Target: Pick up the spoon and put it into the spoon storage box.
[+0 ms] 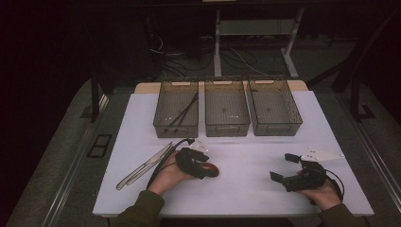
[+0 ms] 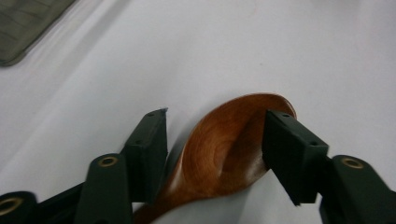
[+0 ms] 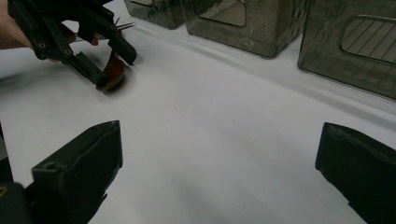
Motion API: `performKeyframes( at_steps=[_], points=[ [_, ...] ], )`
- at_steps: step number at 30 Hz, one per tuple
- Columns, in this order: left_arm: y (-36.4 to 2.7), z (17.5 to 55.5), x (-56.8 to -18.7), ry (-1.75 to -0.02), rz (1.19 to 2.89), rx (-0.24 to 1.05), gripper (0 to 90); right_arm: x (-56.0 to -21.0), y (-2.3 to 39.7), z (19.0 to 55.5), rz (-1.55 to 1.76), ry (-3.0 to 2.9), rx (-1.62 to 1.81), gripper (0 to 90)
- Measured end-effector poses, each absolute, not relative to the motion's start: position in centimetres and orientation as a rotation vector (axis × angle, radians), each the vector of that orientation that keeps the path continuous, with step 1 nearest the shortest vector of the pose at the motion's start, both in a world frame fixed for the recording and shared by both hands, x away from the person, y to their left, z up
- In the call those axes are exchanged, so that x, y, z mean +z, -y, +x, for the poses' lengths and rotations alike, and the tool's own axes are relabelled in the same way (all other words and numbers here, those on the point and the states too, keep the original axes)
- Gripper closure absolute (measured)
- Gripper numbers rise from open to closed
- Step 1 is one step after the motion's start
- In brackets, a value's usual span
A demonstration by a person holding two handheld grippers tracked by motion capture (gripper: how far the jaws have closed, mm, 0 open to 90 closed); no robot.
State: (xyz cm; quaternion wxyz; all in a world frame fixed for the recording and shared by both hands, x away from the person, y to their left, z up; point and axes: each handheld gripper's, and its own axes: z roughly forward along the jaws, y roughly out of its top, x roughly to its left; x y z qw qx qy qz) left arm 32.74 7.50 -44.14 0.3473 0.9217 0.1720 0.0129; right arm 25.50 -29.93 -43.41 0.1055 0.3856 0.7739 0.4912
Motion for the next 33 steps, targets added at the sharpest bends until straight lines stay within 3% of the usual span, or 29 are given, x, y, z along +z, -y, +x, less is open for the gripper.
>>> performKeyframes(
  at_steps=[22, 28, 33],
  points=[
    [-7.8, 32.0, -44.0, -0.243, 2.379, 0.045, 72.3, -43.4, 30.0, 25.5, 1.134, -2.281, 1.445, 0.9],
    [-7.7, 31.8, -43.9, -0.252, 2.383, 0.025, 73.1, -43.4, 30.0, 25.5, 1.146, -2.275, 1.448, 0.9],
    [-7.3, 31.3, -44.1, -0.244, 2.404, 0.005, 62.8, -43.3, 30.1, 25.5, 1.144, -2.273, 1.450, 0.9]
  ],
)
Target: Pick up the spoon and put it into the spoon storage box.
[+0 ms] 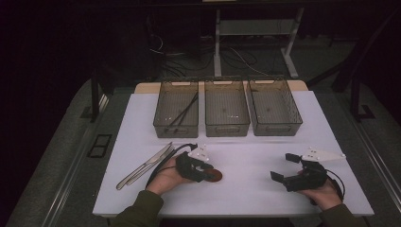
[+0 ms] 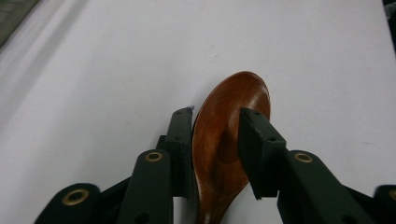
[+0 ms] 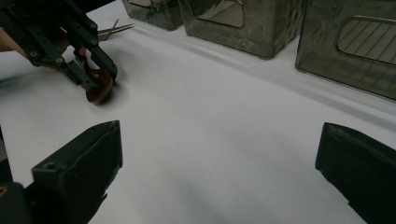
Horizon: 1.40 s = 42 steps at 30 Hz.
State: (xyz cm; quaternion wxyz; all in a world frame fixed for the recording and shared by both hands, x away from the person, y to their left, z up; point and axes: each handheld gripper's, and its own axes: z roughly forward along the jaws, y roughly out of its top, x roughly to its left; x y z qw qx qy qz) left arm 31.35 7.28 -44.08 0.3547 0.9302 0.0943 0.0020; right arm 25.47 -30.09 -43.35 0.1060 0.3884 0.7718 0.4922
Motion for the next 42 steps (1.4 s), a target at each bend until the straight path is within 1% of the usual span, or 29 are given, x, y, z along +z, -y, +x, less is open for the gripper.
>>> performKeyframes(
  at_steps=[5, 6, 8, 12, 17, 21, 22, 24, 30, 37, 42],
  points=[
    [-7.0, 30.9, -44.2, -0.204, 2.419, -0.030, 55.5, -43.3, 30.1, 25.5, 1.138, -2.274, 1.451, 0.9],
    [-6.9, 30.7, -44.2, -0.178, 2.435, -0.003, 53.6, -43.3, 30.1, 25.5, 1.140, -2.273, 1.451, 0.9],
    [-6.7, 30.3, -44.2, -0.179, 2.436, 0.031, 53.8, -43.3, 30.1, 25.5, 1.138, -2.273, 1.451, 0.9],
    [-6.7, 30.1, -44.2, -0.175, 2.443, 0.050, 57.6, -43.3, 30.1, 25.5, 1.135, -2.274, 1.449, 0.9],
    [-6.6, 30.1, -44.1, -0.153, 2.443, 0.047, 68.3, -43.2, 30.1, 25.4, 1.145, -2.274, 1.453, 0.9],
    [-6.7, 30.2, -44.1, -0.167, 2.438, 0.045, 78.1, -43.3, 30.1, 25.4, 1.135, -2.274, 1.449, 0.9],
    [-6.6, 30.2, -44.1, -0.164, 2.441, 0.047, 78.9, -43.3, 30.1, 25.4, 1.135, -2.274, 1.449, 0.9],
    [-6.6, 30.3, -44.1, -0.166, 2.444, 0.048, 79.5, -43.3, 30.1, 25.4, 1.133, -2.275, 1.450, 0.9],
    [-6.7, 30.5, -43.9, -0.244, 2.428, 0.023, 79.8, -43.3, 30.1, 25.5, 1.133, -2.276, 1.448, 0.9],
    [-6.6, 30.8, -42.8, -0.317, 2.367, 0.021, 79.9, -43.3, 30.0, 25.4, 1.136, -2.274, 1.448, 0.9],
    [-6.4, 30.9, -42.0, -0.337, 2.341, 0.023, 80.0, -43.2, 30.0, 25.3, 1.142, -2.272, 1.456, 0.9]
  ],
)
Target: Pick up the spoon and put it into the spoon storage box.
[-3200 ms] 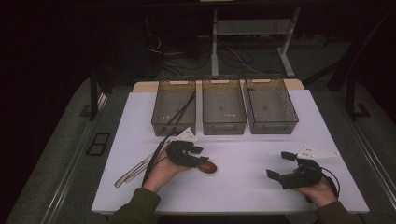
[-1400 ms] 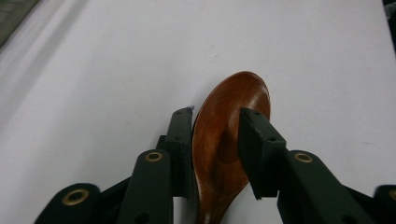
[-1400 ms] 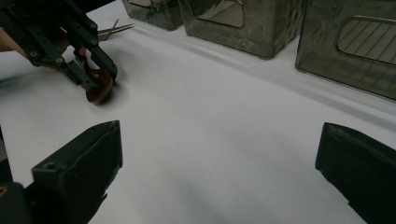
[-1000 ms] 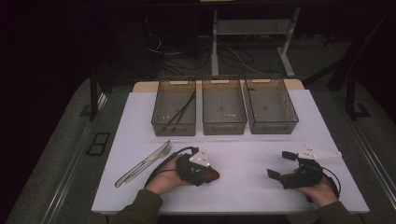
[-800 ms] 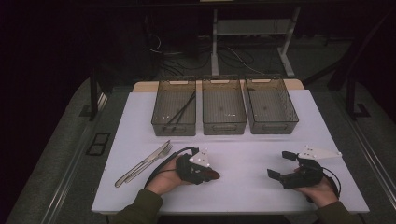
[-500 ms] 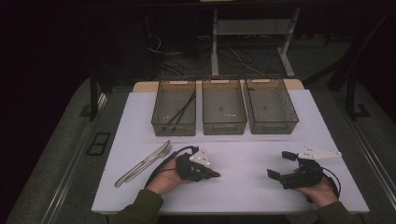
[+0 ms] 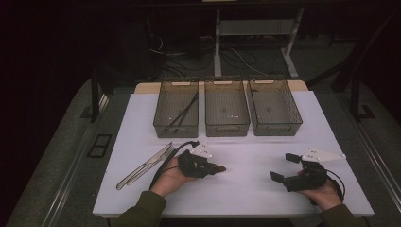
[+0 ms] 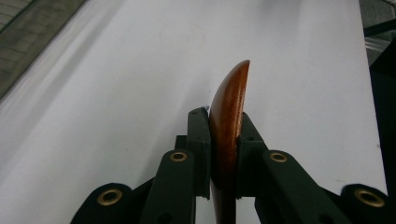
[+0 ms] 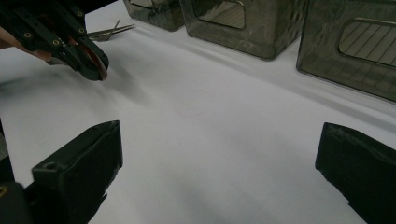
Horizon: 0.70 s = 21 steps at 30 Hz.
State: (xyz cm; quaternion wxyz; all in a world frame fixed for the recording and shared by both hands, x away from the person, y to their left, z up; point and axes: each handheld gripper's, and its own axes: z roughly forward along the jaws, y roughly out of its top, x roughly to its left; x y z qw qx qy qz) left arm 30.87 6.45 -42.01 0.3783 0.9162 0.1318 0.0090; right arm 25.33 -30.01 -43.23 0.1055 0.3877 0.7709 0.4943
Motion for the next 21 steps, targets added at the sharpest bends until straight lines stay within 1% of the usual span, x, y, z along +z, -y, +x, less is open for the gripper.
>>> performKeyframes(
  at_steps=[9, 21],
  points=[
    [-5.7, 31.2, -40.5, -0.377, 2.303, 0.052, 80.0, -43.3, 30.0, 25.3, 1.137, -2.273, 1.457, 0.9],
    [-3.8, 33.4, -38.4, -0.378, 2.291, 0.093, 80.0, -43.3, 30.0, 25.5, 1.150, -2.269, 1.471, 0.9]
  ],
)
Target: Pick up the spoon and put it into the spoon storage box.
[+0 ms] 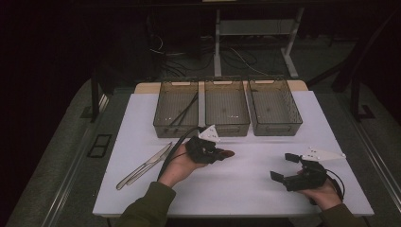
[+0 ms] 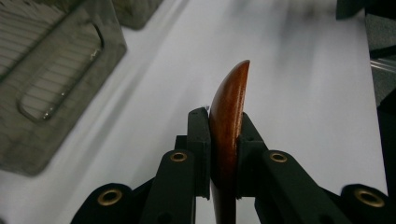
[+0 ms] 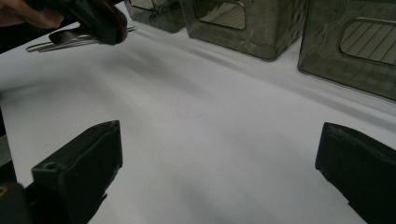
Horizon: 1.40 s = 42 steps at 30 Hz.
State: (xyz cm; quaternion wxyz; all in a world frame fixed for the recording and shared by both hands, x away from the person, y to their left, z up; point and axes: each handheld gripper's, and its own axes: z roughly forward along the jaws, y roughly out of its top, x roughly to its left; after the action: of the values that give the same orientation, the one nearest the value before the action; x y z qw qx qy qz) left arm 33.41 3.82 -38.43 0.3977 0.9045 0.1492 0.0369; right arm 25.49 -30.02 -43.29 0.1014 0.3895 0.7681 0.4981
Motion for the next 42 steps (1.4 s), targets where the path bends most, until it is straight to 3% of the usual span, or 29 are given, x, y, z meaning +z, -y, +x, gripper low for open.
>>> performKeyframes(
  at_steps=[26, 42],
  points=[
    [0.1, 41.1, -32.7, -0.438, 2.199, 0.190, 80.0, -43.2, 30.2, 25.4, 1.177, -2.250, 1.509, 0.9],
    [2.5, 46.6, -33.6, -0.494, 2.144, 0.226, 79.9, -43.1, 30.3, 25.4, 1.176, -2.234, 1.538, 0.9]
  ],
)
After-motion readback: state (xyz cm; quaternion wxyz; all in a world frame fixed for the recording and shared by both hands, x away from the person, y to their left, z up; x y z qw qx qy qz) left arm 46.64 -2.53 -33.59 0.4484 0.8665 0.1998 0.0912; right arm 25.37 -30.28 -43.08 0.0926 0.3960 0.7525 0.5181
